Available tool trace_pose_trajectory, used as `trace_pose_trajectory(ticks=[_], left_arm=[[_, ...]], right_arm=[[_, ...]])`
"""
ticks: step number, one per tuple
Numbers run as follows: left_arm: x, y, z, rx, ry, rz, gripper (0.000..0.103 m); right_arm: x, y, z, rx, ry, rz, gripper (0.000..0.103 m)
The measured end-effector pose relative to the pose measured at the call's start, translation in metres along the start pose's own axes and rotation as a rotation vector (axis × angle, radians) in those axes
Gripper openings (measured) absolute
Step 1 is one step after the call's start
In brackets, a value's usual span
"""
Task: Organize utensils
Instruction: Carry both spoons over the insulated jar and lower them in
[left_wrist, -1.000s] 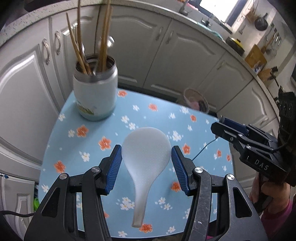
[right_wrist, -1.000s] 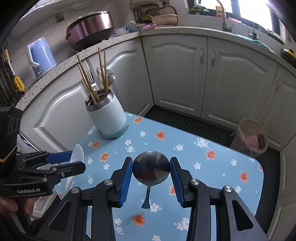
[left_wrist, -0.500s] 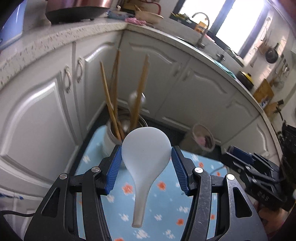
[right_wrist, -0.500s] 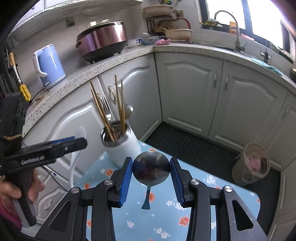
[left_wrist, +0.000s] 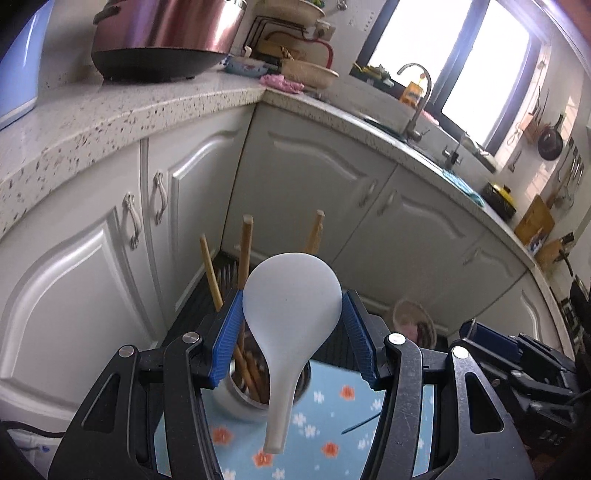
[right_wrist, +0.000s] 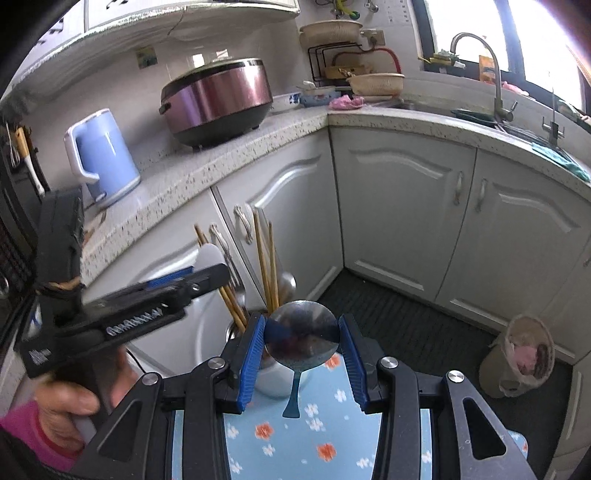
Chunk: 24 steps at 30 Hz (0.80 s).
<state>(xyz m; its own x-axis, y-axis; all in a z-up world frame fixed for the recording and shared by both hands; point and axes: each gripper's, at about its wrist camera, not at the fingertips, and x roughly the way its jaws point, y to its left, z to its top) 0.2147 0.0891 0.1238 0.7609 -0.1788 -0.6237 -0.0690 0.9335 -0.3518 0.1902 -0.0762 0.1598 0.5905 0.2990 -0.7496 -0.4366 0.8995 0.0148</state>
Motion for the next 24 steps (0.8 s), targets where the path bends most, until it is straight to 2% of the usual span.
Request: trace_pose_trajectory(ticks=[10, 15, 24], left_arm=[[0.024, 0.012, 0.009, -0.009, -0.086, 0.008, 0.054], [0.032, 0.009, 0.002, 0.024, -0.135, 0.025, 0.054], [0.043, 0.011, -0.009, 0.053, -0.128, 0.03, 0.054]], right_arm=[[0.03, 0.004, 0.04, 0.022, -0.031, 0.034, 0.04], [0.047, -0.004, 0.043, 0.073, -0.045, 0.056, 0.04], [0.071, -0.007, 0.037, 0.085, -0.008, 0.073, 0.04]])
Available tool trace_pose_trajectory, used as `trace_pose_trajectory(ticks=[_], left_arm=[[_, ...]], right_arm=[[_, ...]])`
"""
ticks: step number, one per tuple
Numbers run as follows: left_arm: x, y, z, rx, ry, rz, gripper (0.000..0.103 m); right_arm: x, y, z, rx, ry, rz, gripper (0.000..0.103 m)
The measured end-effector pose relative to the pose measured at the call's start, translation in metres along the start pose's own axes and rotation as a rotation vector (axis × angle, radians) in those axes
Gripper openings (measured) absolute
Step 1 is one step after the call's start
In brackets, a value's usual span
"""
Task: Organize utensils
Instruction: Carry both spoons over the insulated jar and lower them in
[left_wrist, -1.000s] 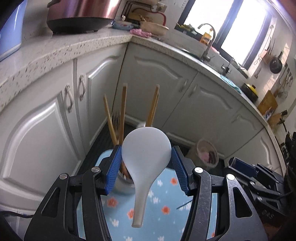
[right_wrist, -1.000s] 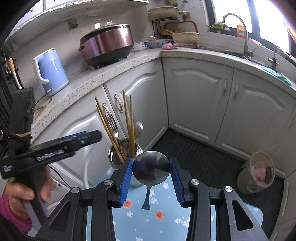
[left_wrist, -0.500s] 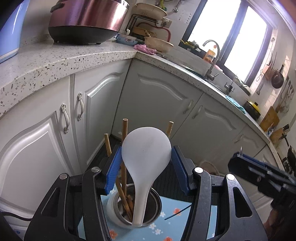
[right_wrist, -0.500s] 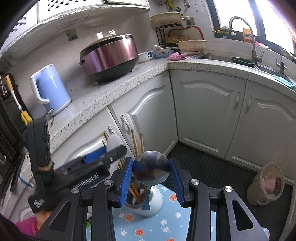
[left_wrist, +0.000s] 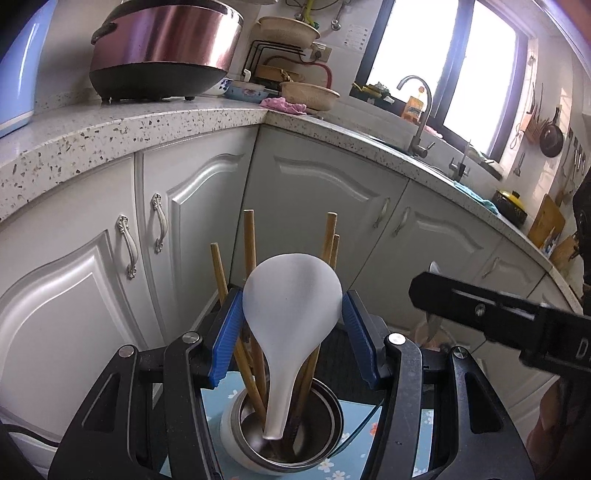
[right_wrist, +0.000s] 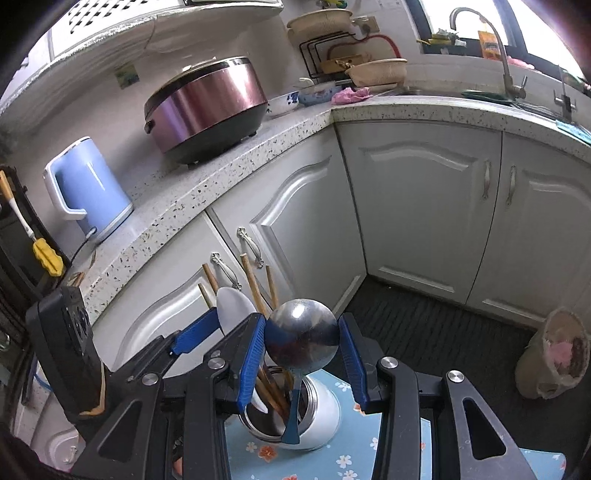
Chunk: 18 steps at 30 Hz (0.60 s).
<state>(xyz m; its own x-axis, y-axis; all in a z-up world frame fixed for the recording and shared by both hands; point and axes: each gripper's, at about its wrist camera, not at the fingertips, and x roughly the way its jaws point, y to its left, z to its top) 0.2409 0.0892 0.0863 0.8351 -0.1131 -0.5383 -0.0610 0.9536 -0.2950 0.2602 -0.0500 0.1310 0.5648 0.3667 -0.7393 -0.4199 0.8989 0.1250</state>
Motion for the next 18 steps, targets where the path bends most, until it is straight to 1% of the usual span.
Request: trace_pose_trajectory(ticks=[5, 8, 12, 18], left_arm=[[-0.001, 0.004, -0.001, -0.025, -0.003, -0.011, 0.054], [-0.001, 0.007, -0.007, -0.04, 0.011, -0.013, 0.054], [-0.004, 0.007, -0.013, -0.037, 0.014, -0.015, 0.054], [-0.011, 0.007, -0.026, -0.037, 0.027, -0.027, 0.054]], right_arm=[[-0.008, 0.0, 0.012, 0.004, -0.02, 0.015, 0.04], [-0.003, 0.0, 0.012, 0.007, -0.015, 0.015, 0.04], [0.006, -0.001, 0.003, 0.014, 0.006, 0.017, 0.04], [0.022, -0.009, -0.013, 0.04, 0.061, 0.02, 0.04]])
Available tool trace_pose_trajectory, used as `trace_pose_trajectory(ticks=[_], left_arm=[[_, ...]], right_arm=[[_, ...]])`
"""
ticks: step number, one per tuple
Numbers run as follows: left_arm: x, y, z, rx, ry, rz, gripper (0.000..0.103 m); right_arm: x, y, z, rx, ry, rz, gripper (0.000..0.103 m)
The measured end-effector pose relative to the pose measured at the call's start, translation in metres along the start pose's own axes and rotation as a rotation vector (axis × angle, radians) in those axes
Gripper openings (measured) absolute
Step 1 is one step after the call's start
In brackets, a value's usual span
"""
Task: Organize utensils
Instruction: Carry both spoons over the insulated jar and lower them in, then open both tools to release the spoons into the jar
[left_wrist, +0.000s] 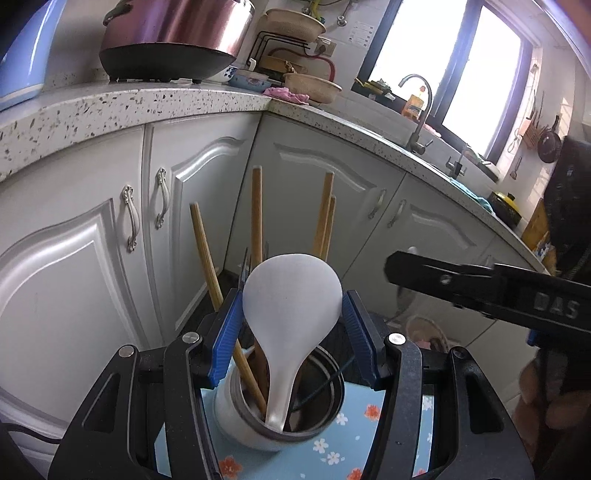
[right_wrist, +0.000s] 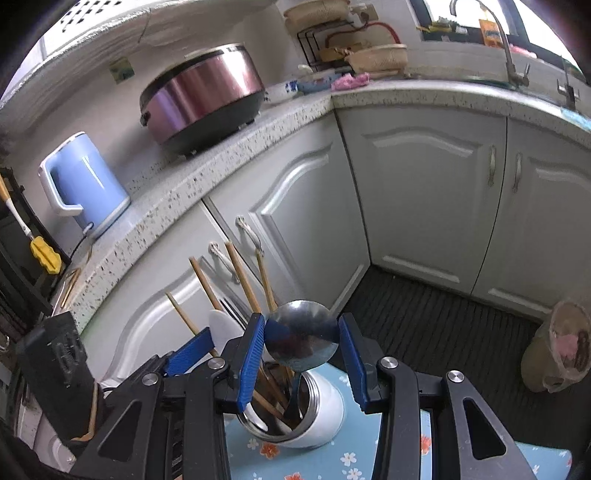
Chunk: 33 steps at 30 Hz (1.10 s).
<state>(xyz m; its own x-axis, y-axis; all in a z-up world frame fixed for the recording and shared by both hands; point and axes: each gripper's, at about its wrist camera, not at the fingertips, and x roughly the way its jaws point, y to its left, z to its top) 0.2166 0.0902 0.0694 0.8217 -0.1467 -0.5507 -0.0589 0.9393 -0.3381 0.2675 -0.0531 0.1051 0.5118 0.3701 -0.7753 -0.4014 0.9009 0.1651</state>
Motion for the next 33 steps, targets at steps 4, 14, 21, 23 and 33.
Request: trace_pose_trajectory(ticks=[4, 14, 21, 23, 33], left_arm=[[-0.006, 0.001, -0.008, -0.005, 0.013, -0.01, 0.054], [-0.01, 0.007, -0.033, 0.004, 0.065, -0.012, 0.054], [-0.005, 0.007, -0.042, 0.001, 0.082, -0.011, 0.054], [-0.007, 0.007, -0.042, -0.001, 0.084, -0.014, 0.054], [-0.003, 0.01, -0.05, 0.01, 0.13, -0.003, 0.058]], right_arm=[[0.009, -0.01, -0.006, 0.044, 0.025, 0.018, 0.04], [0.033, -0.014, -0.022, 0.078, 0.085, 0.033, 0.04], [0.047, -0.011, -0.029, 0.073, 0.118, 0.024, 0.04], [0.052, -0.013, -0.031, 0.092, 0.128, 0.022, 0.04], [0.055, -0.021, -0.032, 0.171, 0.141, 0.081, 0.043]])
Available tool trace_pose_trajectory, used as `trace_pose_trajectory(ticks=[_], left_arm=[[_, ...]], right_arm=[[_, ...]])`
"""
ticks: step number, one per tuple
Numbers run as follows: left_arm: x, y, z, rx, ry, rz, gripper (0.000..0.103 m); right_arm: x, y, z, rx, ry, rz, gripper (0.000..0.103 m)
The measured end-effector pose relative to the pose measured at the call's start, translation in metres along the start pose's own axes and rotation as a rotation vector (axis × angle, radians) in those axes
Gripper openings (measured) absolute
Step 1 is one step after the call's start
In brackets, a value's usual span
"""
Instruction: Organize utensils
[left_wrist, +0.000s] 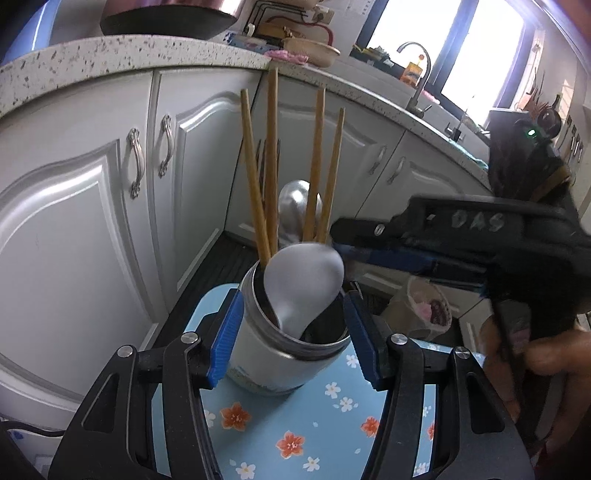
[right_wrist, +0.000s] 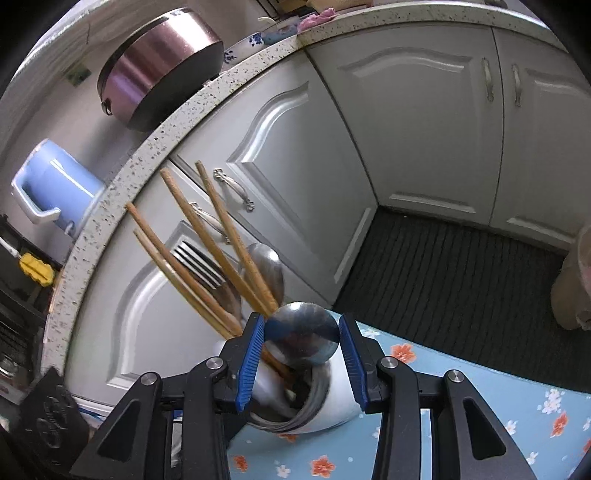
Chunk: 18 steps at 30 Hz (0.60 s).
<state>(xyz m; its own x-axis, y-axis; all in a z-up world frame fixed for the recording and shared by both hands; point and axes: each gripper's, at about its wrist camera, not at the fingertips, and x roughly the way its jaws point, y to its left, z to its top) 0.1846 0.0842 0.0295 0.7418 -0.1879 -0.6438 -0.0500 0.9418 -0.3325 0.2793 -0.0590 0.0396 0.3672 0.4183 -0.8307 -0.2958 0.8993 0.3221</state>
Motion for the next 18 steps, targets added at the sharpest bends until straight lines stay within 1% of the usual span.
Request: trace_pose_trajectory(ticks=[1, 5, 11, 15, 18], left_arm=[[-0.001, 0.001, -0.001, -0.002, -0.002, 0.001, 0.059], [-0.005, 0.001, -0.003, -0.006, -0.002, -0.003, 0.064], [-0.01, 0.0, -0.007, -0.008, 0.006, -0.001, 0.068], [-0.014, -0.002, -0.01, 0.003, 0.009, 0.021, 0.068], [-0.017, -0.004, -0.014, 0.01, 0.013, 0.046, 0.068]], right_arm=[[-0.002, 0.001, 0.0, -0.002, -0.003, -0.002, 0.045], [-0.009, 0.002, 0.0, 0.0, -0.017, 0.006, 0.046], [-0.026, 0.006, -0.005, -0.005, -0.043, -0.002, 0.047], [-0.04, 0.007, -0.012, -0.016, -0.064, -0.009, 0.048], [-0.051, 0.009, -0.021, -0.038, -0.086, -0.041, 0.049]])
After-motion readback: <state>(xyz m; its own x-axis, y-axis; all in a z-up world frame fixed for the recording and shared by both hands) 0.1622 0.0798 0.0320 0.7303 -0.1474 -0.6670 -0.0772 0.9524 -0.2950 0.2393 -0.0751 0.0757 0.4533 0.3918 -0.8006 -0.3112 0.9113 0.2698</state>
